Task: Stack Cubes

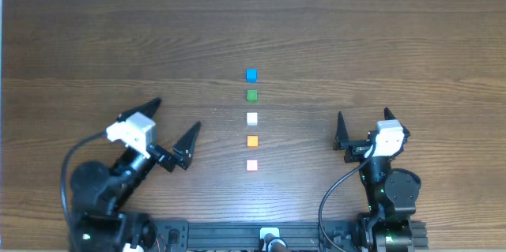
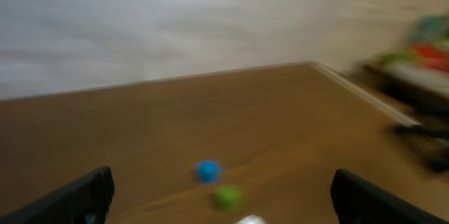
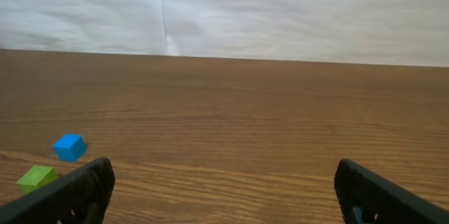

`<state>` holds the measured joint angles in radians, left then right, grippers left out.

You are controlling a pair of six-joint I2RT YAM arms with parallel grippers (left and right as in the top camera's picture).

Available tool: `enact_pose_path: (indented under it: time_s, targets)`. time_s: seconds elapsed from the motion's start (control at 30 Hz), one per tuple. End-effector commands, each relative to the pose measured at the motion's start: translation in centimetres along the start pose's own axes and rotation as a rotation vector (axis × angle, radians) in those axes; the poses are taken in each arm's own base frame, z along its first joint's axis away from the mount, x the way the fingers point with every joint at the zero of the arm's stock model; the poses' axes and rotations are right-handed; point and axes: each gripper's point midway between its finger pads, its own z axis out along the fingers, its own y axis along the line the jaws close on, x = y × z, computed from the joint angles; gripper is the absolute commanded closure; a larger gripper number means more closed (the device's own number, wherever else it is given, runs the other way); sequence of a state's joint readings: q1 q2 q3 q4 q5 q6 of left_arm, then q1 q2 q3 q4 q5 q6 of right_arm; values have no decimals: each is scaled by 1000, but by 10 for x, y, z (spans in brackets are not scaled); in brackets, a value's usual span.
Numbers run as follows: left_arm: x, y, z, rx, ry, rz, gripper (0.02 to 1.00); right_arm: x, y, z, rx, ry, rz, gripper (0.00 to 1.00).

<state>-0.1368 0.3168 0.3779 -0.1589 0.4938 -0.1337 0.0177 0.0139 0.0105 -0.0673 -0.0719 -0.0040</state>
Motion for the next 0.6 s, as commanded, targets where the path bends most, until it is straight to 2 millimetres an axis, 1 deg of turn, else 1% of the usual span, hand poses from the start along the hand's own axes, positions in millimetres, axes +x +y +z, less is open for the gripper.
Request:
enact_pose_path:
  time_s: [0.03,0.13,0.2,0.27,0.3,0.33,0.37,0.47,0.6]
  targets:
    - [-24,-49,14,210,158,-164,20,1,1,0,-5,-1,-2,7]
    - [-18,-64,31,233,298,-257,20,1,1,0,-5,-1,-2,9]
    - [-4,-68,45,205,393,-328,23,1,1,0,-5,0,-2,9]
    - [17,-72,58,162,489,-396,20,1,1,0,-5,0,-2,7]
    - [35,-75,62,124,555,-446,23,1,1,0,-5,0,-2,9]
    - [47,-76,63,92,603,-480,18,1,1,0,-5,0,-2,9]
    - [65,-79,64,45,671,-521,20,1,1,0,-5,0,-2,7]
    - [108,-92,58,-47,832,-571,23,1,1,0,-5,0,-2,9]
    - [150,-103,52,-214,941,-591,20,1,1,0,-5,0,-2,7]
